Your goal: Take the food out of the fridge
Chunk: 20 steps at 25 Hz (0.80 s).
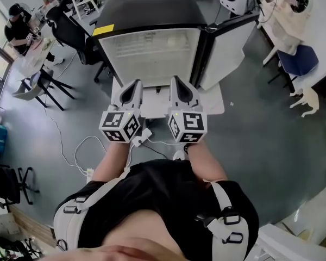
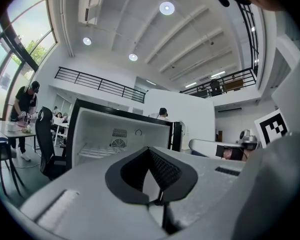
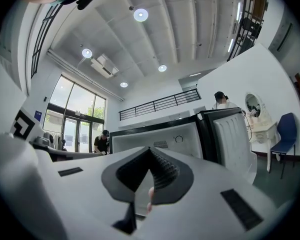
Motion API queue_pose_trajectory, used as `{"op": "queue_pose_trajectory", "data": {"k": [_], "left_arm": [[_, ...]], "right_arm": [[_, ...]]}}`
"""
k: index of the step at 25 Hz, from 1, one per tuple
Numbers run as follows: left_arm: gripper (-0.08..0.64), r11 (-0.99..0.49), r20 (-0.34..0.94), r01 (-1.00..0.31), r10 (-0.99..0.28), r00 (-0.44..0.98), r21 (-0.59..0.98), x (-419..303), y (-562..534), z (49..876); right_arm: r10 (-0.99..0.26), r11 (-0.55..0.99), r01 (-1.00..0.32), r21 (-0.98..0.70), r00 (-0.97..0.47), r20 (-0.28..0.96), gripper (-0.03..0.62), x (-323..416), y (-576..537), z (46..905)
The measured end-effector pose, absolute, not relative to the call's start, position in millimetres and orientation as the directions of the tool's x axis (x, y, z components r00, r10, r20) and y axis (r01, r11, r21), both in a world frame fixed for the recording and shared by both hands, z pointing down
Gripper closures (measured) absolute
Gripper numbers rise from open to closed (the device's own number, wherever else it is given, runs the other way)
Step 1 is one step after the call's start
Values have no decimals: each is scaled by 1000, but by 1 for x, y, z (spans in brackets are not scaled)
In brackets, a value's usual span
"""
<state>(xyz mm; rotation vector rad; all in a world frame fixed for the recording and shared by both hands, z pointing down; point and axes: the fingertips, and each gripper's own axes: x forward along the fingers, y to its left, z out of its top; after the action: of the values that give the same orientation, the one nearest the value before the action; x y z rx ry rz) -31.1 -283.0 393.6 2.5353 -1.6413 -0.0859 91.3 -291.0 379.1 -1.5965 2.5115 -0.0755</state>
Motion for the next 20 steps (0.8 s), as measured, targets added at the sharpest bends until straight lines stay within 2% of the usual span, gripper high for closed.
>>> {"op": "queue_pose_trajectory", "data": {"k": [12, 17, 18, 20], "left_arm": [[558, -408, 44, -904, -908, 416, 126, -20, -363, 396], [558, -438, 54, -891, -893, 446, 118, -22, -377, 400], [558, -442, 58, -889, -891, 451, 120, -22, -379, 402], [558, -446, 58, -886, -889, 455, 125, -25, -383, 404]], "right_arm": [[-906, 423, -895, -143, -414, -94, 584, 100, -368, 385], [-928, 371, -885, -282, -343, -146, 578, 110, -388, 386], [-932, 361, -868, -340, -329, -149, 515, 112, -392, 389], [-942, 331, -808, -488, -312, -123, 467, 117, -402, 401]]}}
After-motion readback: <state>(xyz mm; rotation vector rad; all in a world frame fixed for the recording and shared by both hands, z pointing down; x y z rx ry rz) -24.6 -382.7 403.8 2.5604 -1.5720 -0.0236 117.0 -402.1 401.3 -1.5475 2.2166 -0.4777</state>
